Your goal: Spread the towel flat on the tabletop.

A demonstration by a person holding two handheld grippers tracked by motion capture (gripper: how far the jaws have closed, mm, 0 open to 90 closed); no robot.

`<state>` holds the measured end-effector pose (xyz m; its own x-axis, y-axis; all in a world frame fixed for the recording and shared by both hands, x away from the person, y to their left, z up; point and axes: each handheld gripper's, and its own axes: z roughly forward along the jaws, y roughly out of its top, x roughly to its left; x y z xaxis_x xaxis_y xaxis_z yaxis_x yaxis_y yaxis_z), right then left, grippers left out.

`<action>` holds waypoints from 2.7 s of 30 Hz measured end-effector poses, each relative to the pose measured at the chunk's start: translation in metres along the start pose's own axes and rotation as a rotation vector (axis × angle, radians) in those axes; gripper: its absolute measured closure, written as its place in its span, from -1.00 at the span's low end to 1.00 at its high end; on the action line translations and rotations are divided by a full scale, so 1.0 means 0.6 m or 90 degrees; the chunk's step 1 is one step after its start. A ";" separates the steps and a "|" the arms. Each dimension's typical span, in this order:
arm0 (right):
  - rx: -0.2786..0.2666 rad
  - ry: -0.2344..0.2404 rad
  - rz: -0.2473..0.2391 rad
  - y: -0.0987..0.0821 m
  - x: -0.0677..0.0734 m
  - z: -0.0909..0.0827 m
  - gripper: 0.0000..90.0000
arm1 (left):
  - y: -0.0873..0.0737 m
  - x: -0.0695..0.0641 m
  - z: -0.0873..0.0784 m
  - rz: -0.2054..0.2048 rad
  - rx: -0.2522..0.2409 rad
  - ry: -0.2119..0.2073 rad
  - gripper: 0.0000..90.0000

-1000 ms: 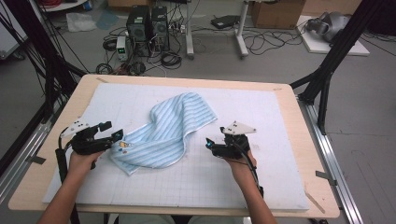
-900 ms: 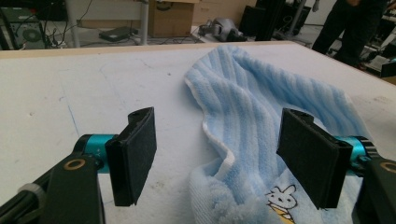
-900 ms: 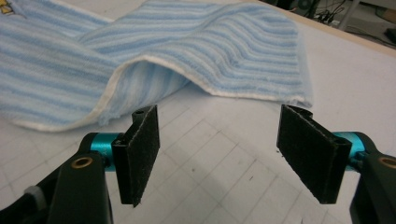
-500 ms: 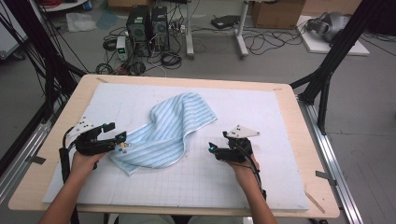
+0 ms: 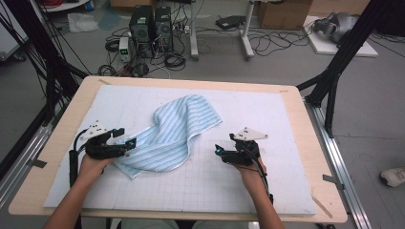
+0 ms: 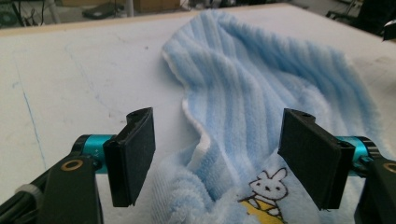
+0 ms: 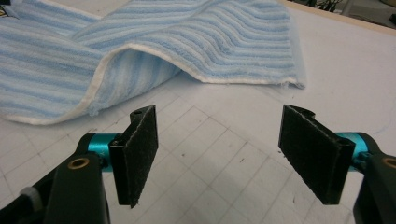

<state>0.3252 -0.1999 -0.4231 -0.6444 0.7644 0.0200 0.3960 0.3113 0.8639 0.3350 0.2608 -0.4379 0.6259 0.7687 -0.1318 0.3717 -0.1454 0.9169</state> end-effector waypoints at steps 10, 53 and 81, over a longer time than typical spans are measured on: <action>0.004 0.003 0.003 -0.001 -0.002 0.001 -0.38 | -0.009 -0.013 0.033 0.021 0.086 0.026 -0.49; 0.102 0.113 -0.045 0.008 0.121 0.112 0.49 | 0.010 -0.047 0.036 -0.006 -0.012 -0.121 0.56; 0.094 -0.192 -0.039 -0.004 -0.059 -0.008 0.94 | 0.005 -0.031 0.024 -0.032 -0.026 -0.069 -0.07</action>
<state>0.3438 -0.2309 -0.4235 -0.4562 0.8673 -0.1993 0.4674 0.4241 0.7757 0.3343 0.2368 -0.4381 0.6783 0.7023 -0.2160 0.3775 -0.0810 0.9225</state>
